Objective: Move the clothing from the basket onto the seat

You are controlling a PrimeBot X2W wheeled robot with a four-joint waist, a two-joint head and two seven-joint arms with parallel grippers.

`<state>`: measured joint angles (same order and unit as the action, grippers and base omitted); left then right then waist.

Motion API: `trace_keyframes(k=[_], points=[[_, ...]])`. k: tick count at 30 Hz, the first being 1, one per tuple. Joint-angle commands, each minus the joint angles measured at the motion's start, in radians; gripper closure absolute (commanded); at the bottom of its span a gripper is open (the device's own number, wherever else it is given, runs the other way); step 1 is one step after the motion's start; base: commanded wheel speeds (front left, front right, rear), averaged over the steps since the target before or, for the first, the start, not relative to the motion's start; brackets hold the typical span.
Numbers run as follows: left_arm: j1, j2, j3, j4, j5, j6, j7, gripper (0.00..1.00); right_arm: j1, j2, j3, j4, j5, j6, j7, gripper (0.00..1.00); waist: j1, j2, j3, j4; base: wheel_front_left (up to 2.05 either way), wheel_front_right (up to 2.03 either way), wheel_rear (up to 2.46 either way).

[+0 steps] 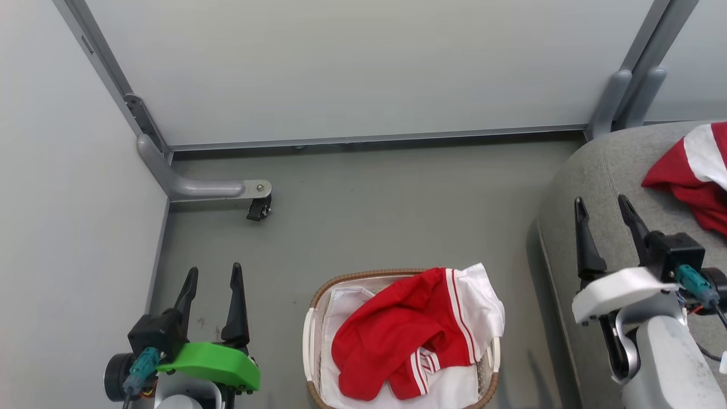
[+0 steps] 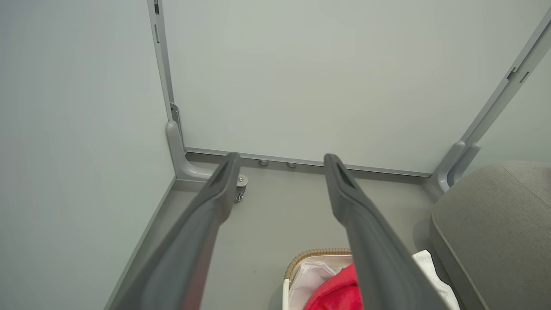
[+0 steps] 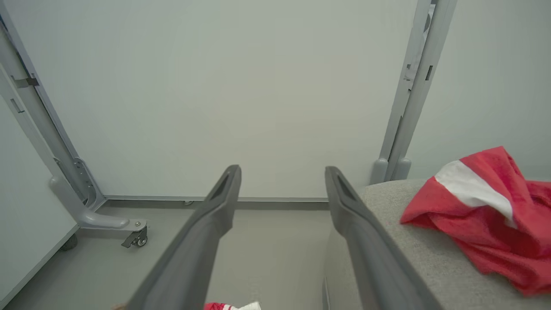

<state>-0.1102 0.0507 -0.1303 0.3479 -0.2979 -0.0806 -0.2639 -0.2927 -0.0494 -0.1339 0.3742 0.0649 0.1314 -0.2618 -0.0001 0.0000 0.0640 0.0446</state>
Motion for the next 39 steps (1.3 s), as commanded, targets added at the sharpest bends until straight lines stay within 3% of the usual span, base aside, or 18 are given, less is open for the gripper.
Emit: trace_keyframes(k=[1,13,39], points=[[0.015,0.0,-0.001,-0.008,-0.002,0.0,-0.001,0.0,0.025,-0.003,0.0,-0.013,0.005,-0.001,-0.005,0.0,0.0001,0.0,-0.003,0.002,0.0,0.0,0.0],[0.053,0.0,-0.043,-0.006,-0.008,0.0,-0.001,0.0,0.159,-0.003,0.041,-0.036,0.086,-0.001,-0.005,0.0,0.0001,0.0,-0.048,0.001,0.0,0.0,0.0],[0.049,0.0,-0.044,0.001,-0.01,0.006,-0.001,0.0,0.163,-0.003,0.059,-0.029,0.079,-0.001,-0.005,0.0,0.0001,0.0,-0.047,0.0,0.0,0.0,0.0]])
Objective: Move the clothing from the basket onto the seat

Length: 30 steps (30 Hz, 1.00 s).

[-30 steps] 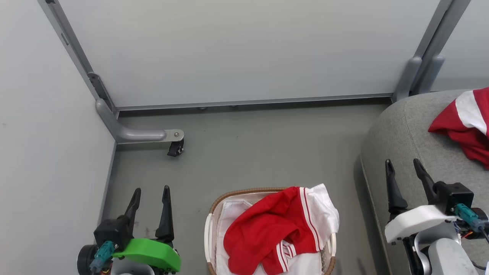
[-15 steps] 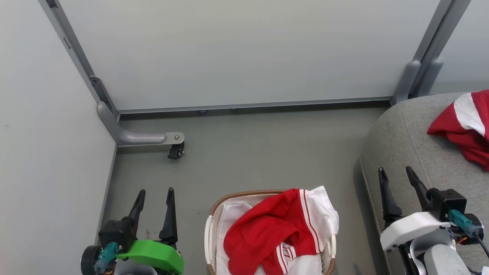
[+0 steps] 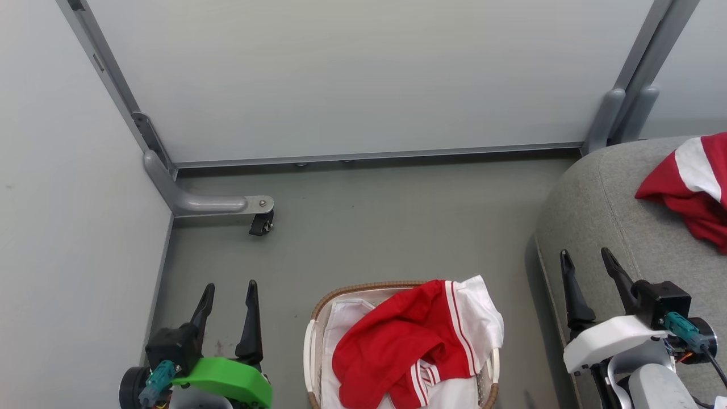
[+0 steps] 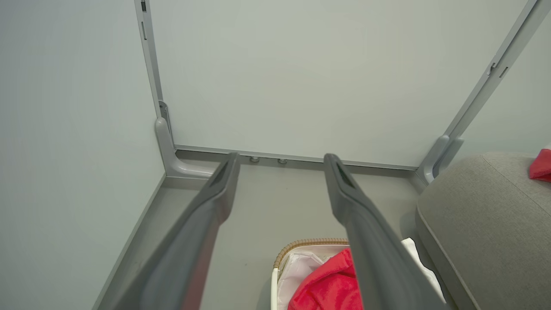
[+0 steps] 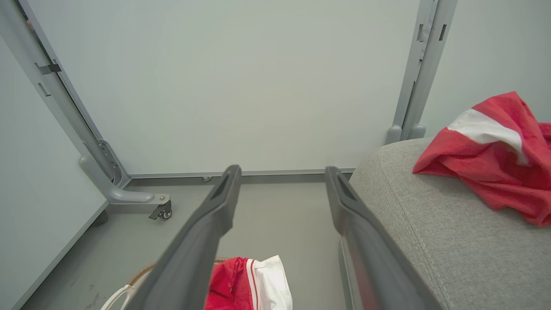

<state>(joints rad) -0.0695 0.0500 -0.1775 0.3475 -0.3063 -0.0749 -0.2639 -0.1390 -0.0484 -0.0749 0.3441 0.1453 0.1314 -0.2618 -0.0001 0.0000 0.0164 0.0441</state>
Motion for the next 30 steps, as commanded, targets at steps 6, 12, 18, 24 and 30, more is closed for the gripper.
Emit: trace_keyframes(k=[6,12,18,24,30], points=[[0.007,0.001,0.002,0.001,-0.001,-0.001,-0.001,0.0,0.005,-0.004,0.001,0.002,-0.007,-0.001,-0.005,0.0,0.0001,0.0,0.005,0.0,0.0,0.0,0.0],[-0.032,0.001,-0.005,0.013,0.012,-0.005,-0.001,0.0,-0.031,-0.004,0.011,-0.005,-0.022,-0.001,-0.005,0.0,0.0001,0.0,0.042,-0.016,0.0,0.0,0.0],[-0.119,0.001,-0.052,0.082,0.045,-0.013,-0.001,0.0,-0.086,-0.004,0.021,-0.028,-0.032,-0.001,-0.005,0.0,0.0001,0.0,0.126,-0.046,0.0,0.0,0.0],[-0.263,0.001,-0.14,0.225,0.082,-0.025,-0.001,0.0,-0.168,-0.004,0.028,-0.06,-0.035,-0.001,-0.005,0.0,0.0001,0.0,0.273,-0.097,0.0,0.0,0.0],[-0.409,0.003,-0.241,0.399,0.11,-0.035,-0.001,0.0,-0.246,-0.003,0.031,-0.086,-0.011,-0.001,-0.005,0.0,0.0001,0.0,0.429,-0.167,0.0,0.0,0.0]])
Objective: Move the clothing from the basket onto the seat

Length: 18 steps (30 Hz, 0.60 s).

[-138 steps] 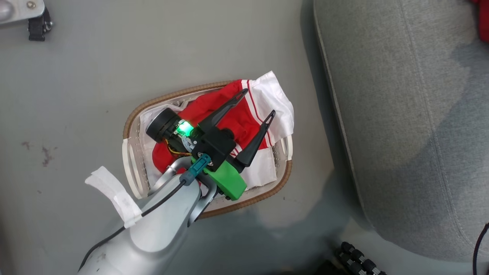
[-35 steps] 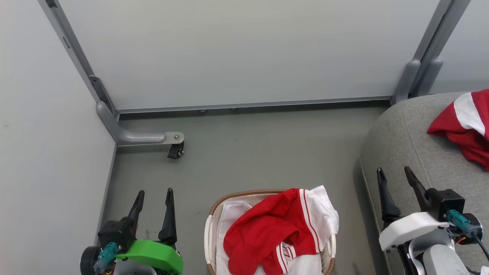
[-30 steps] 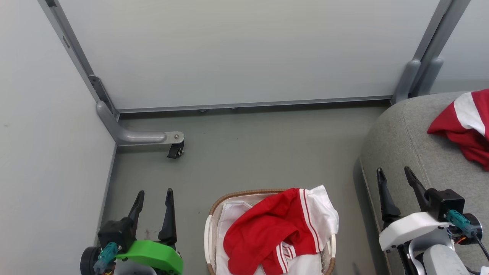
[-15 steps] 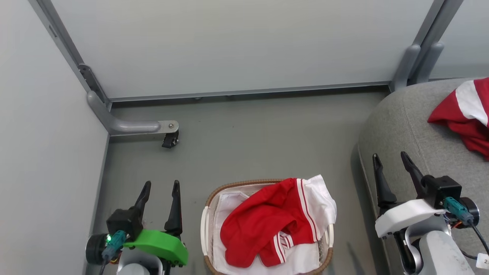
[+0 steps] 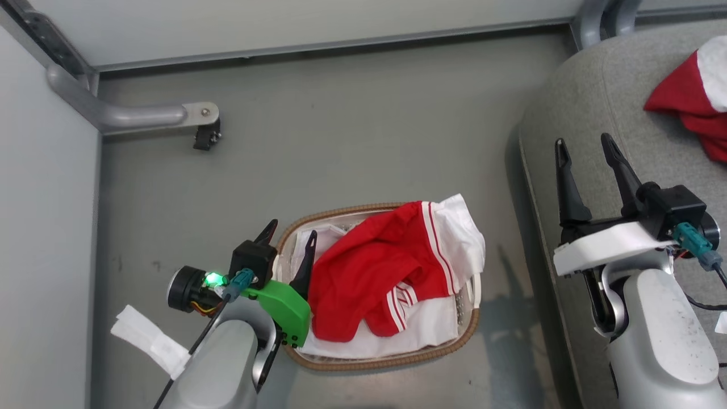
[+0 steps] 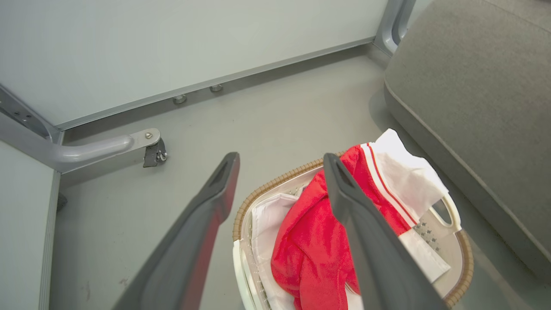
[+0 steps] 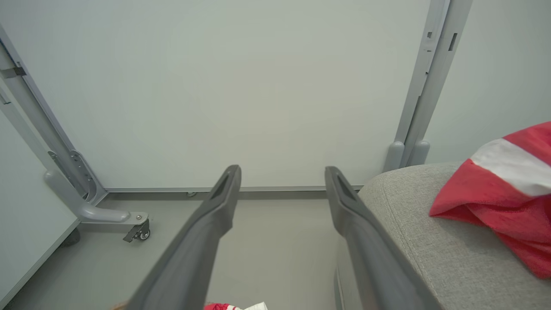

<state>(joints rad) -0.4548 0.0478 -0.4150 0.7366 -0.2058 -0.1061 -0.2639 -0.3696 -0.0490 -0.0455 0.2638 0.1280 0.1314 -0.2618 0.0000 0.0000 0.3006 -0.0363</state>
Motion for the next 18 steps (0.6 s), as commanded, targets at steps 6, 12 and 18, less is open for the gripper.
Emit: trace_keyframes(k=[6,12,18], points=[[-0.146,0.006,-0.12,0.172,0.025,-0.009,0.015,0.0,-0.073,-0.003,0.015,-0.028,0.035,-0.001,-0.005,0.0,0.0,0.0,0.279,-0.154,0.0,0.0,0.0],[-0.244,0.006,-0.232,0.292,0.073,-0.014,0.045,0.0,-0.118,-0.002,0.041,-0.054,0.072,-0.001,-0.005,0.0,0.0,0.0,0.387,-0.202,0.0,0.0,0.0],[-0.323,0.007,-0.311,0.397,0.107,-0.014,0.084,0.0,-0.16,-0.002,0.069,-0.092,0.107,-0.001,-0.005,0.0,0.0,0.0,0.472,-0.233,0.0,0.0,0.0]])
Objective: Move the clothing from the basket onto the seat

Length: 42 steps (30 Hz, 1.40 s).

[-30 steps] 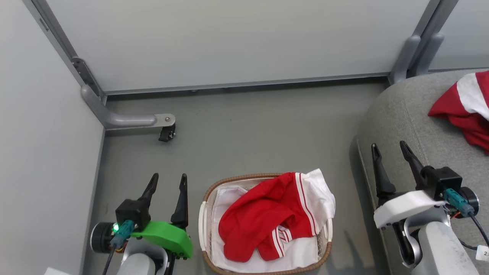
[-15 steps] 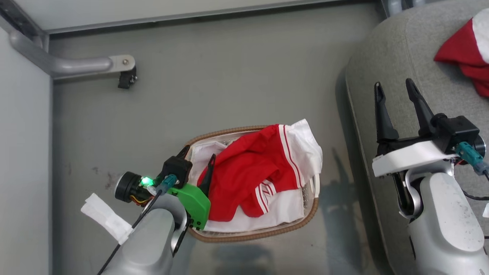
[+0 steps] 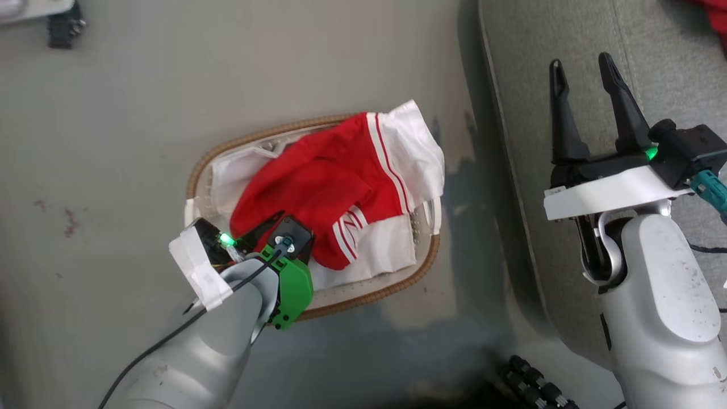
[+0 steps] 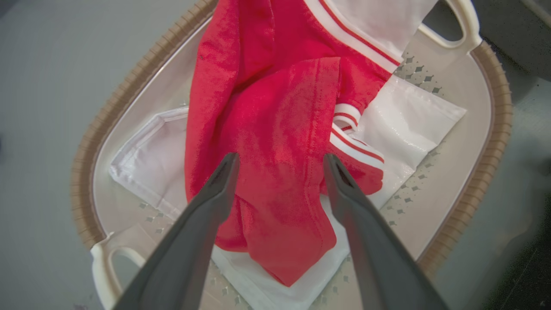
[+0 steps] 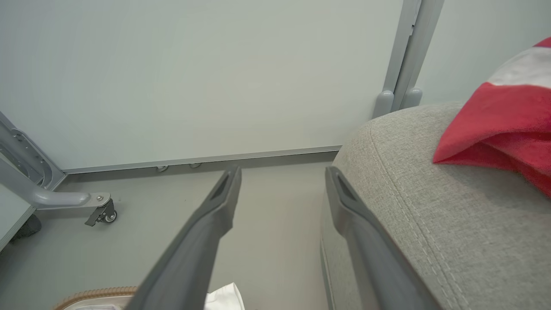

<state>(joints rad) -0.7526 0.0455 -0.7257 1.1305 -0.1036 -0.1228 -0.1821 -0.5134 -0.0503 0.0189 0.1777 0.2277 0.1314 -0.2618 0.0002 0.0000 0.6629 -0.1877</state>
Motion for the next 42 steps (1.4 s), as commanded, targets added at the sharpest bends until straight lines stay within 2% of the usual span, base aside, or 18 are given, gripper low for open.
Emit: trace_keyframes(k=[1,11,15,20,23,27,28,29,30,31,42], points=[[-0.036,0.009,-0.003,0.016,0.007,0.008,0.005,0.0,-0.022,-0.001,0.009,-0.01,0.01,-0.001,-0.005,0.0,-0.0002,0.0,0.12,-0.086,0.0,0.0,0.0],[-0.129,0.008,-0.036,0.097,0.012,0.046,0.028,0.0,-0.055,-0.001,0.045,-0.059,0.049,-0.001,-0.005,0.0,-0.0002,0.0,0.2,-0.124,0.0,0.0,0.0],[-0.161,0.022,-0.056,0.122,0.03,0.09,0.037,0.0,-0.057,-0.001,0.054,-0.072,0.068,-0.001,-0.005,0.0,-0.0002,0.0,0.224,-0.14,0.0,0.0,0.0],[-0.191,0.041,-0.069,0.136,0.051,0.178,0.044,0.0,-0.058,-0.001,0.062,-0.081,0.077,-0.001,-0.005,0.0,-0.0002,0.0,0.243,-0.151,0.0,0.0,0.0],[-0.189,0.052,-0.06,0.145,0.036,0.206,0.061,0.0,-0.06,-0.001,0.067,-0.081,0.084,-0.001,-0.005,0.0,-0.0002,0.0,0.249,-0.155,0.0,0.0,0.0],[-0.188,0.057,-0.05,0.152,0.014,0.199,0.111,0.0,-0.062,-0.001,0.075,-0.08,0.091,-0.001,-0.005,0.0,-0.0002,0.0,0.254,-0.158,0.0,0.0,0.0],[-0.187,0.058,-0.048,0.153,0.009,0.196,0.12,0.1,-0.063,-0.001,0.076,-0.079,0.093,-0.001,-0.005,0.0,-0.0002,0.0,0.255,-0.158,0.0,0.0,0.0],[-0.187,0.059,-0.048,0.154,0.008,0.193,0.125,0.59,-0.064,-0.001,0.077,-0.078,0.094,-0.001,-0.005,0.0,-0.0002,0.0,0.255,-0.159,0.0,0.0,0.0],[-0.186,0.06,-0.049,0.154,0.007,0.191,0.126,0.59,-0.064,-0.001,0.078,-0.077,0.095,-0.001,-0.005,0.0,-0.0002,0.0,0.254,-0.158,0.0,0.0,0.0],[-0.183,0.058,-0.051,0.154,0.005,0.188,0.124,1.0,-0.064,-0.001,0.078,-0.075,0.094,-0.001,-0.005,0.0,-0.0002,0.0,0.253,-0.158,0.0,0.0,0.0],[-0.137,0.019,-0.037,0.134,-0.056,0.138,0.016,1.0,-0.027,-0.002,0.055,-0.041,0.036,-0.001,-0.005,0.0,-0.0002,0.0,0.167,-0.105,0.0,0.0,0.0]])
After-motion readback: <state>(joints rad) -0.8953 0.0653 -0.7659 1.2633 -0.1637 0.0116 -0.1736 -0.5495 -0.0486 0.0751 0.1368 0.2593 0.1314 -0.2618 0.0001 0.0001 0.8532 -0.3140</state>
